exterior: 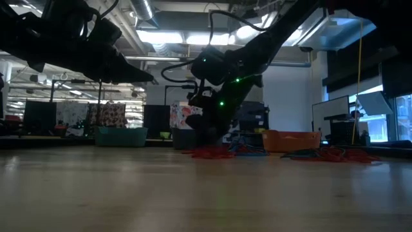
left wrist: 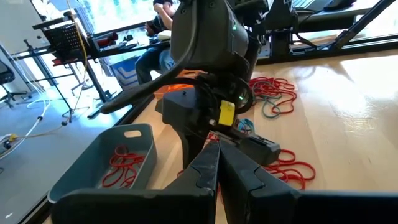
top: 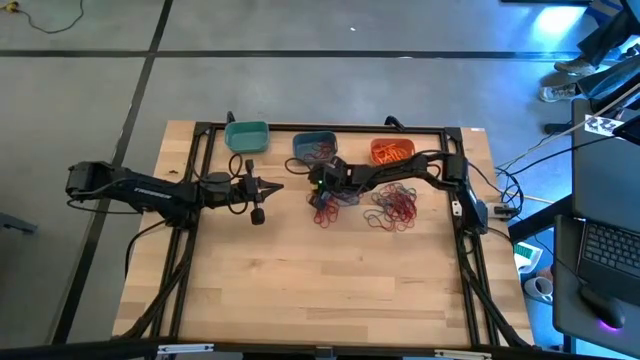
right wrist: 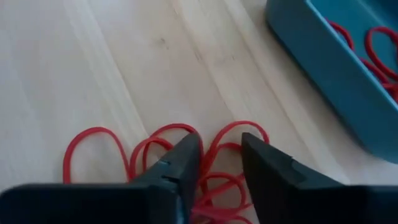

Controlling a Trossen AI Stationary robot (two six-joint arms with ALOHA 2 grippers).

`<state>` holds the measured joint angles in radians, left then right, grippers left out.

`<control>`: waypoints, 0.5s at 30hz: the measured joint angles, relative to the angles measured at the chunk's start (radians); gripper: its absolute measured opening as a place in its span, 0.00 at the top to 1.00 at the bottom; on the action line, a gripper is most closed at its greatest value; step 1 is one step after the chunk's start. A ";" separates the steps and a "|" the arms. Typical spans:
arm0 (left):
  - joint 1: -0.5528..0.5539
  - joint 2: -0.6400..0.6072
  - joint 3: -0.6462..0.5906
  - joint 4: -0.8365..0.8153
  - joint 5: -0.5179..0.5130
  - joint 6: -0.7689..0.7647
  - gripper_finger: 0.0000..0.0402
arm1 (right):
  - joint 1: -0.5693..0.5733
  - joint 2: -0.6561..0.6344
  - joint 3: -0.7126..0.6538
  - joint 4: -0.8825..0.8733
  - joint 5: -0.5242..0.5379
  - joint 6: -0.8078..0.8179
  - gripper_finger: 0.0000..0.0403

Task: Sort rubber bands into baskets

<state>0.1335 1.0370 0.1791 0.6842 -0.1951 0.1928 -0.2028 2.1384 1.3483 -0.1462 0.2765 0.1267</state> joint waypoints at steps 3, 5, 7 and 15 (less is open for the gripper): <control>0.000 0.000 0.000 0.000 0.000 -0.001 0.99 | 0.002 0.001 0.000 0.005 0.000 -0.027 0.85; 0.000 0.000 0.000 0.000 0.000 -0.002 0.99 | 0.002 0.002 -0.001 0.013 0.000 -0.049 0.94; 0.000 0.000 0.000 0.000 0.000 -0.001 0.99 | 0.002 -0.003 -0.002 0.018 0.002 -0.068 0.98; 0.000 0.000 0.000 0.000 0.000 0.014 0.99 | 0.042 -0.058 -0.006 0.015 0.141 -0.119 0.94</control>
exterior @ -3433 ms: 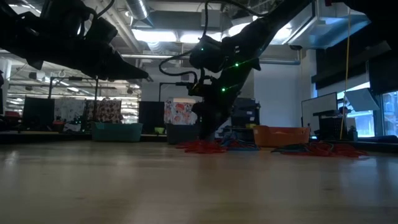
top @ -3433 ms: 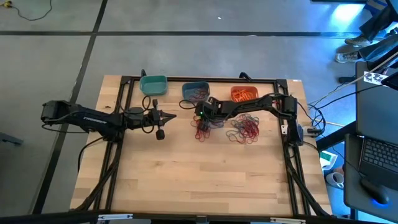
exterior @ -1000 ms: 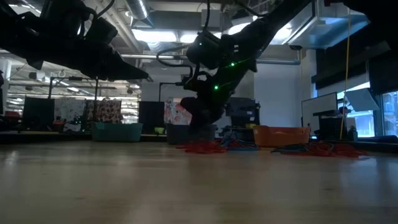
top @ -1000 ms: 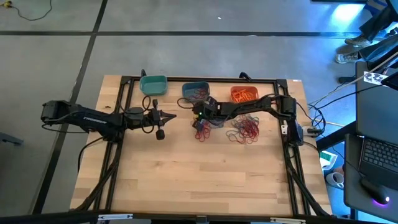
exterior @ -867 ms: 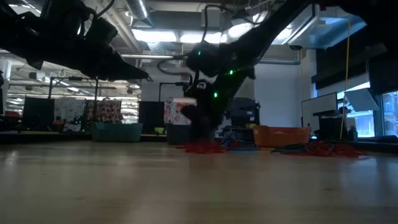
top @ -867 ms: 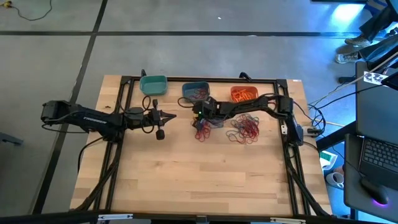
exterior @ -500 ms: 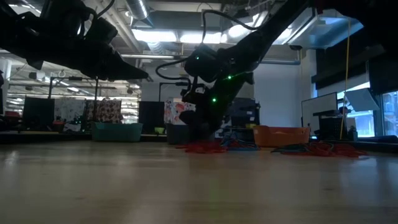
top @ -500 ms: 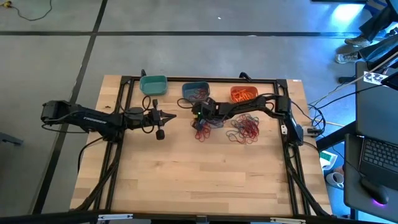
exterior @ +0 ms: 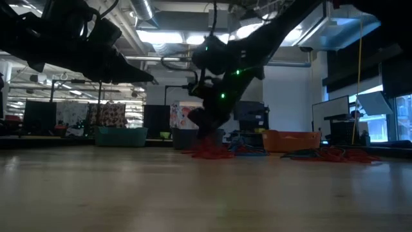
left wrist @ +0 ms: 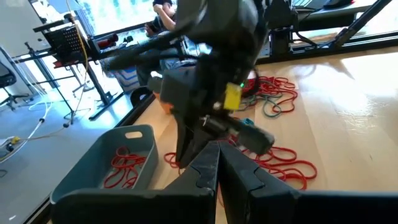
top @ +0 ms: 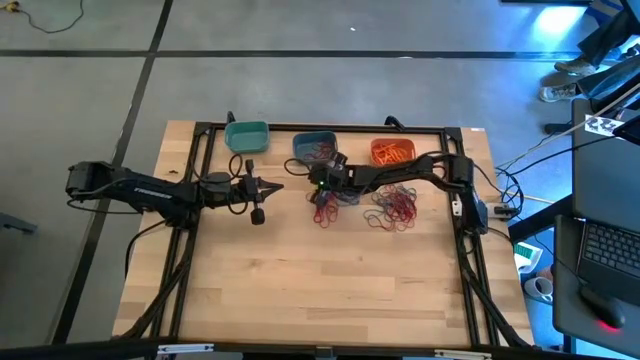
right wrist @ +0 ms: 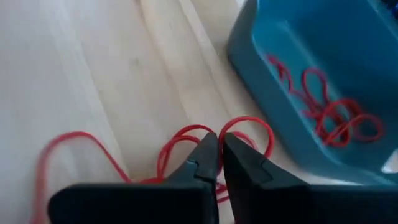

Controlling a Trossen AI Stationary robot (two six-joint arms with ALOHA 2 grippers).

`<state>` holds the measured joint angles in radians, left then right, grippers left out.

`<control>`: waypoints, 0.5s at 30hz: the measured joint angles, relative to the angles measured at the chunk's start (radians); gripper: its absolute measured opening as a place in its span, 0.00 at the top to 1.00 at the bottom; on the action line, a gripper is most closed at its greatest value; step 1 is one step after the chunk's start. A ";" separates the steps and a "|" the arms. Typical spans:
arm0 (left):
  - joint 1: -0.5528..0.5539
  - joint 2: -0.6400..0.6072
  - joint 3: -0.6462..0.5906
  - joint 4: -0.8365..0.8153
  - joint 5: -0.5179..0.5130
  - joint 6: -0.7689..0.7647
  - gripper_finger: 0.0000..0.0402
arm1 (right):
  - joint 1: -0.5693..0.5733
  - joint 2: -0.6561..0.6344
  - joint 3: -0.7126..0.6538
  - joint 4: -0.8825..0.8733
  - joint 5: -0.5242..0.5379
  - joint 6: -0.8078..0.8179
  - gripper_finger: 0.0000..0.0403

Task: Sort rubber bands into baskets

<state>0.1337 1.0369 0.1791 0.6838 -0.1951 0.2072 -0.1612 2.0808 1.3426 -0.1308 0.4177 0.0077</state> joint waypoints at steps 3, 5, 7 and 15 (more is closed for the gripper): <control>0.000 0.000 0.000 0.000 0.000 0.000 0.99 | 0.016 -0.025 0.000 0.000 0.013 -0.021 0.96; 0.000 0.000 0.000 0.000 0.000 0.000 0.99 | 0.021 -0.046 0.000 0.005 0.019 -0.040 0.98; 0.000 0.000 0.000 0.000 0.000 -0.001 0.99 | 0.024 -0.065 0.001 0.007 0.026 -0.045 0.99; 0.000 0.000 0.000 0.000 0.000 -0.001 0.99 | 0.023 -0.115 0.002 0.008 -0.060 -0.065 0.96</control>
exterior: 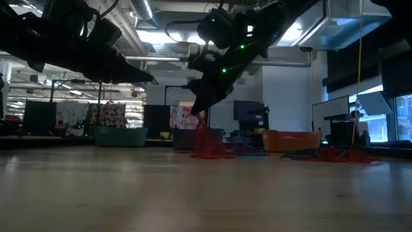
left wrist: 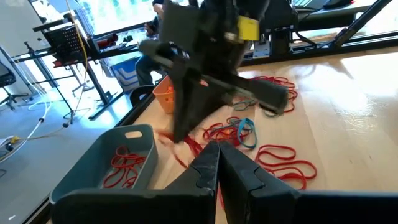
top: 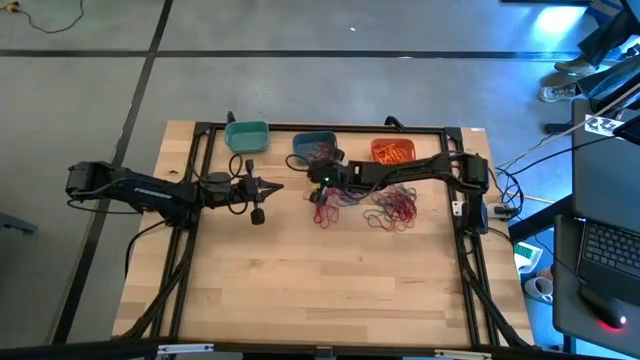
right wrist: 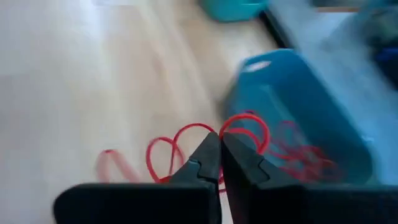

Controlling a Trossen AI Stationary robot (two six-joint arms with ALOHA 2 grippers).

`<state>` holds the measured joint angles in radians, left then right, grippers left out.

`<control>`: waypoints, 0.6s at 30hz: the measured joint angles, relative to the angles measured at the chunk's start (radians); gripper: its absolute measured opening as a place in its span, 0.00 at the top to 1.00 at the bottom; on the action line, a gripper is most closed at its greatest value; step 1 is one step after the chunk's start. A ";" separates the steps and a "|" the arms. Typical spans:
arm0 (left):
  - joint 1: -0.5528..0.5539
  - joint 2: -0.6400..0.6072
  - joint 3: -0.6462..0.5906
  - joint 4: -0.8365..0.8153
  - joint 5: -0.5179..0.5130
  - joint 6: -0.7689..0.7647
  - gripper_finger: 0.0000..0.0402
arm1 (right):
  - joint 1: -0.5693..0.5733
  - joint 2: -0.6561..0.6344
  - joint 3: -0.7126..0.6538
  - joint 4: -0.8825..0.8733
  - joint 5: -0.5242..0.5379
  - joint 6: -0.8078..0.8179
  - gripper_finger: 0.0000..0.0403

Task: Sort rubber bands into baskets

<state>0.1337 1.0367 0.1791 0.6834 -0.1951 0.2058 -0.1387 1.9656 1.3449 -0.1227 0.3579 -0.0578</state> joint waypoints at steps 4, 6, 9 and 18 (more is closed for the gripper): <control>0.000 0.000 0.000 0.000 0.000 0.000 0.99 | 0.000 0.000 0.000 -0.052 -0.250 -0.003 0.95; 0.000 0.000 0.000 0.000 0.000 -0.001 0.99 | 0.000 0.000 0.000 -0.093 -0.346 -0.003 0.95; 0.000 0.000 0.000 0.000 0.000 -0.001 0.99 | 0.002 0.001 0.000 -0.120 -0.393 -0.002 0.95; 0.000 0.000 0.000 0.000 0.000 -0.001 0.99 | 0.000 0.001 0.000 -0.112 -0.322 0.002 0.86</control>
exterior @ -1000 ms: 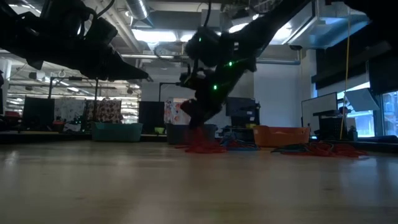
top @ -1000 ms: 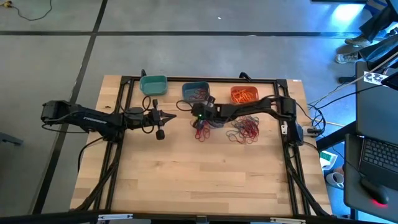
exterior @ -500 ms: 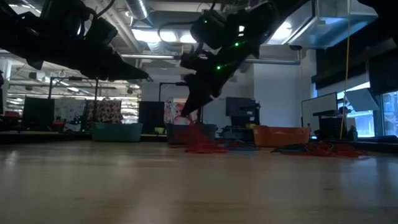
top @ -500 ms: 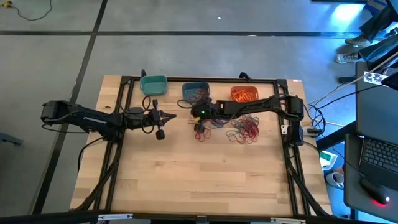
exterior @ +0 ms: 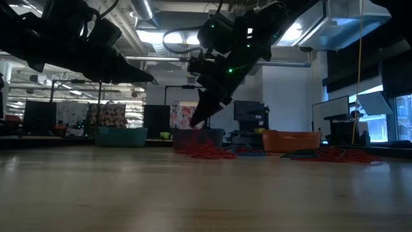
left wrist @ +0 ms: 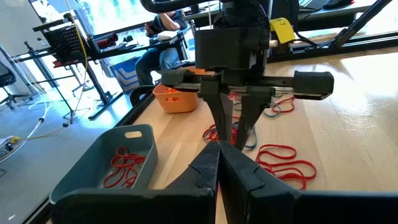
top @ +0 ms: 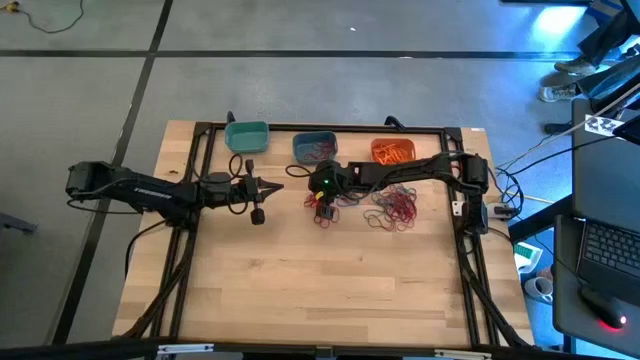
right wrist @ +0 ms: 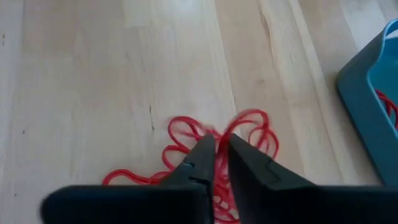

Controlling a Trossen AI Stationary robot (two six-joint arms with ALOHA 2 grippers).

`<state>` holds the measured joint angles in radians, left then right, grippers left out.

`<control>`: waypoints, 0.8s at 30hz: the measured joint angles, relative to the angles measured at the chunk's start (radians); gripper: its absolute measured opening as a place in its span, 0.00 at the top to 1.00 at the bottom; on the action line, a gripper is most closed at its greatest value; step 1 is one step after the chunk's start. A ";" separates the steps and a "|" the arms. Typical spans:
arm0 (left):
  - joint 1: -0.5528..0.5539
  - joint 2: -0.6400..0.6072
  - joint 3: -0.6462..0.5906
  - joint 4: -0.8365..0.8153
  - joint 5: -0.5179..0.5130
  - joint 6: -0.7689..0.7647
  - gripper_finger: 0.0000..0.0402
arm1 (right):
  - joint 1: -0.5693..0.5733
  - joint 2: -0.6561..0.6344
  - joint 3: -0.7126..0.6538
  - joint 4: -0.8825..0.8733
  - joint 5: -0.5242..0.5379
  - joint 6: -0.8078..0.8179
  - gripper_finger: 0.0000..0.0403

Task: Sort rubber bands into baskets

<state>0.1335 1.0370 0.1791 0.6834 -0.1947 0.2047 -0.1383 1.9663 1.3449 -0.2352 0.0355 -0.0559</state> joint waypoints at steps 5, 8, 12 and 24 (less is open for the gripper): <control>0.000 0.000 0.000 0.000 0.000 0.000 0.99 | 0.000 0.000 0.000 0.003 -0.002 -0.002 0.66; 0.000 0.000 0.000 0.000 0.000 0.000 0.99 | 0.000 0.000 0.000 -0.007 -0.001 -0.002 0.56; 0.000 0.000 0.000 0.000 0.000 0.000 0.99 | 0.001 0.000 0.000 -0.049 -0.001 -0.008 0.49; 0.000 0.000 0.000 -0.004 0.000 0.000 0.99 | 0.000 0.084 0.001 0.000 0.154 -0.017 0.51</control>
<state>0.1337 1.0368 0.1789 0.6794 -0.1947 0.2050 -0.1385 2.0504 1.3457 -0.2350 0.1893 -0.0727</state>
